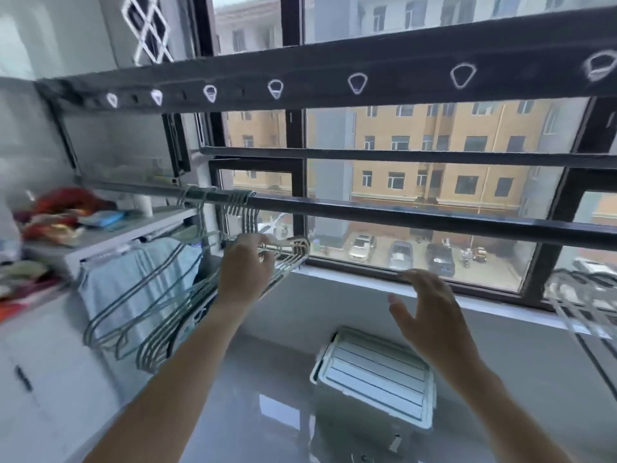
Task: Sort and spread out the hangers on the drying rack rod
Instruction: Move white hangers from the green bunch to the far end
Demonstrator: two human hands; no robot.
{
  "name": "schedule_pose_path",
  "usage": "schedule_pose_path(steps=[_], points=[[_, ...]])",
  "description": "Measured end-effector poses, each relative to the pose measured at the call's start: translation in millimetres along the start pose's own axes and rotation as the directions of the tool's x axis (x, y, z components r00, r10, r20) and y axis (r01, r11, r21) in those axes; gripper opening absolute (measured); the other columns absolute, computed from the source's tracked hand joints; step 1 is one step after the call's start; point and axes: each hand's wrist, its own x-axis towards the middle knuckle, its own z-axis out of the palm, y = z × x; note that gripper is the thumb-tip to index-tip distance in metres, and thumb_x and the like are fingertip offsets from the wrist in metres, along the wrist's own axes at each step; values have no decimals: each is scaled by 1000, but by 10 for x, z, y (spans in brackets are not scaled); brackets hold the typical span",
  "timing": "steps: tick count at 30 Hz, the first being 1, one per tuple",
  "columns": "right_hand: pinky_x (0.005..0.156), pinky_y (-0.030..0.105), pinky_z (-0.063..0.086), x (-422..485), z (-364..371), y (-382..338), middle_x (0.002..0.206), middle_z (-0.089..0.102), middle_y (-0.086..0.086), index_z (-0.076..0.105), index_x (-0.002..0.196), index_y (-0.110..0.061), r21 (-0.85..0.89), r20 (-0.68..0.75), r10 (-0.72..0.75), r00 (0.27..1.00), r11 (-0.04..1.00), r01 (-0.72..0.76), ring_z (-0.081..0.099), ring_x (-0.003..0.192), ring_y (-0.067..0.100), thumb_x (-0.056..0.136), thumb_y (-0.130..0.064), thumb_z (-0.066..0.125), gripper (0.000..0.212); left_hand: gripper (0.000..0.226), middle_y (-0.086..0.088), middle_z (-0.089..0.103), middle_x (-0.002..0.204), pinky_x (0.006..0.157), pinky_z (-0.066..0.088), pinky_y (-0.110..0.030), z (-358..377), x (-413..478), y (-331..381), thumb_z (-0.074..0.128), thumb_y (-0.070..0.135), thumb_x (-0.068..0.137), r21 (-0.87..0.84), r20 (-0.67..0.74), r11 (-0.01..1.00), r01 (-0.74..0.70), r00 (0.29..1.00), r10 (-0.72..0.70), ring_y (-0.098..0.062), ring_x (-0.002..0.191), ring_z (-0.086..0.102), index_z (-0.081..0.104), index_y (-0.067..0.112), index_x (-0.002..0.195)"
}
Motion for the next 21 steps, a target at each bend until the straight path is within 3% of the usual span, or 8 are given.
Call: schedule_pose_path(steps=[6, 11, 17, 21], points=[[95, 31, 38, 101, 243, -303, 125, 56, 5, 54, 122, -12, 61, 38, -93, 995, 994, 91, 47, 119, 22, 86, -27, 59, 39, 22, -8, 62, 92, 79, 47, -32, -51, 56, -354, 64, 12, 79, 284, 67, 959, -14, 998, -5, -22, 86, 56, 56, 8, 99], [96, 33, 40, 87, 340, -340, 125, 56, 5, 54, 123, -13, 47, 64, -121, 991, 992, 118, 48, 118, 22, 86, -28, 59, 40, 22, -9, 62, 88, 62, 49, -30, -62, 102, -355, 66, 12, 78, 549, 126, 828, -114, 991, 53, -22, 78, 58, 55, 7, 97], [96, 33, 41, 13, 328, -222, 125, 56, 2, 54, 122, -15, 29, 68, -86, 994, 996, 85, 50, 117, 19, 85, -29, 60, 40, 21, -12, 64, 77, 49, 50, -32, -71, 163, -282, 70, 5, 70, 611, 179, 774, -168, 981, 71, -26, 66, 62, 59, 5, 88], [97, 35, 43, -20, 303, -145, 125, 55, 2, 54, 122, -16, 14, 72, -61, 996, 998, 60, 49, 116, 19, 85, -30, 60, 40, 15, -13, 65, 82, 48, 46, -31, -42, 226, -146, 59, 1, 80, 503, 174, 847, -171, 980, 95, -29, 65, 65, 58, 2, 94]])
